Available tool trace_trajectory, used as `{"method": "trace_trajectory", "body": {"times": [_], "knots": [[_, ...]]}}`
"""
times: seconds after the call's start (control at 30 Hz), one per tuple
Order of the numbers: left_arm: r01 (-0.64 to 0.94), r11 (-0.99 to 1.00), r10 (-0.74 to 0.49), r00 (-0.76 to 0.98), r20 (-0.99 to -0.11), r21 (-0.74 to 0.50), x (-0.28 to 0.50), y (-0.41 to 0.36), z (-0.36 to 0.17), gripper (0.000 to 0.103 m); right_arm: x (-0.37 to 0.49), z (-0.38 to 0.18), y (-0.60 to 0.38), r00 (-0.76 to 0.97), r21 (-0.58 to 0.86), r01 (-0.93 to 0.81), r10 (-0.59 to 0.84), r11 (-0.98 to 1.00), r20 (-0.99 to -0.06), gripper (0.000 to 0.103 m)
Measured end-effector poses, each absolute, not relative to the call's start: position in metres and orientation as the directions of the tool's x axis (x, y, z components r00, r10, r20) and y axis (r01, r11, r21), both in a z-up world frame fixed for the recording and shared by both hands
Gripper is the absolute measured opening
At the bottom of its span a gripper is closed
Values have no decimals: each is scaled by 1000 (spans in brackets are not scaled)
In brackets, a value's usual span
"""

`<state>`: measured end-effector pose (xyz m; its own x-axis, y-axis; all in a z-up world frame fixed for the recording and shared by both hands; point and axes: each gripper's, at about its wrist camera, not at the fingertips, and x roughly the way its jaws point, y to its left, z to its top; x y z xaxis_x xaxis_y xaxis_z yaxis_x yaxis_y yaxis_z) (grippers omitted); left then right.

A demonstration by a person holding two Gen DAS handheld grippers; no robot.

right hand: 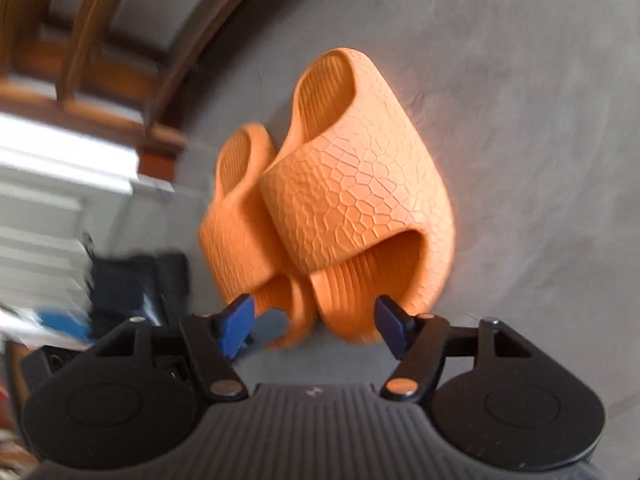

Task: Organize scattered shoes

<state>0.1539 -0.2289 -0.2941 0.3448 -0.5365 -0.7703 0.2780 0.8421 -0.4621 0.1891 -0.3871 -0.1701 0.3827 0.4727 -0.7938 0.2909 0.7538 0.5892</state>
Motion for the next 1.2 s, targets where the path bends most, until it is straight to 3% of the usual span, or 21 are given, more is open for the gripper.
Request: {"method": "trace_trajectory", "body": {"times": [0.1, 0.2, 0.23, 0.33, 0.43, 0.57, 0.67, 1.2], "knots": [[365, 861, -489, 396, -777, -356, 144, -228, -280, 43, 227, -124, -380, 323, 479, 206, 402, 853, -857, 77], [396, 858, -484, 417, -769, -326, 142, -224, -275, 44, 285, -92, -359, 270, 351, 184, 296, 918, -916, 100], [396, 855, -492, 419, -763, -334, 143, -221, -275, 44, 307, -93, -350, 231, 299, 181, 255, 937, -939, 102], [379, 836, -536, 416, -735, -396, 146, -206, -278, 44, 375, -111, -323, 78, 137, 188, 125, 972, -989, 102], [365, 828, -557, 445, -701, -426, 154, -196, -279, 44, 424, -160, -295, -199, 22, 196, 61, 980, -978, 102], [343, 830, -557, 466, -688, -439, 164, -189, -282, 44, 440, -200, -257, -355, -132, 16, -118, 991, -928, 102], [311, 821, -571, 483, -664, -479, 167, -176, -284, 45, 439, -236, -242, -485, -131, -2, -115, 991, -867, 102], [183, 839, -526, 509, -681, -512, 183, -141, -302, 47, 409, -278, -278, -485, -4, 106, 48, 994, -873, 103]]}}
